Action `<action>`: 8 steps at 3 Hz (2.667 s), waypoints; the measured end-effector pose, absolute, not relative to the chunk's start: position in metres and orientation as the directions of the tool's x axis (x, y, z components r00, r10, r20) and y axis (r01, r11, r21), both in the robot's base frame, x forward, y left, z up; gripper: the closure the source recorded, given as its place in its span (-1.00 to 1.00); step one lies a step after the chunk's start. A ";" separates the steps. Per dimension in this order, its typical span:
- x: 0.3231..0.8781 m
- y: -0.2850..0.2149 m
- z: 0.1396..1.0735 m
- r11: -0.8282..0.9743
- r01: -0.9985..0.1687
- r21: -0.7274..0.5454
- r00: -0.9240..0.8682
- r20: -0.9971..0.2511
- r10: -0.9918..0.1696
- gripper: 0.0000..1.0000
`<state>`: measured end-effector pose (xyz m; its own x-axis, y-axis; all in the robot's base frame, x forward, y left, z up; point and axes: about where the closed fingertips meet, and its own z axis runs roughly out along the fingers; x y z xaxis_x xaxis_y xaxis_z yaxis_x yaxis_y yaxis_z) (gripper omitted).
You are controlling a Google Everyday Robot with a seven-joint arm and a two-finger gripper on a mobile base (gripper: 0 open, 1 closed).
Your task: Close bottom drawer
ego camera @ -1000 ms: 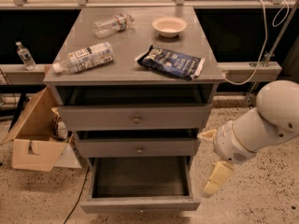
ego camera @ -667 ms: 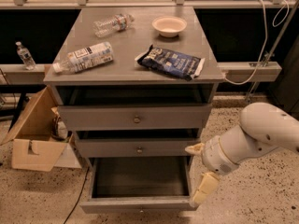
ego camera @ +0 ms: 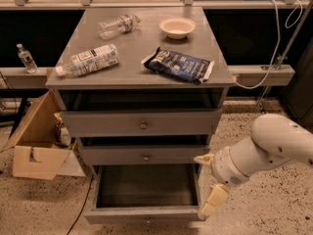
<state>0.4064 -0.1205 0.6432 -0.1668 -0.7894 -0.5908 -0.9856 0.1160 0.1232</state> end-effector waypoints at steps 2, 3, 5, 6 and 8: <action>0.412 -0.141 0.535 0.084 -0.992 0.093 -0.123 -0.600 -0.790 -1.00; 0.415 -0.144 0.479 0.057 -0.991 0.118 -0.119 -0.627 -0.770 -1.00; 0.405 -0.139 0.408 0.042 -0.981 0.192 -0.163 -0.674 -0.720 -1.00; 0.403 -0.141 0.369 0.039 -0.979 0.198 -0.162 -0.656 -0.737 -0.67; 0.399 -0.147 0.258 0.022 -0.981 0.193 -0.138 -0.615 -0.777 0.41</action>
Offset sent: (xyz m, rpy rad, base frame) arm 0.0119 -0.0342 -0.1787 0.0186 -0.0409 0.0438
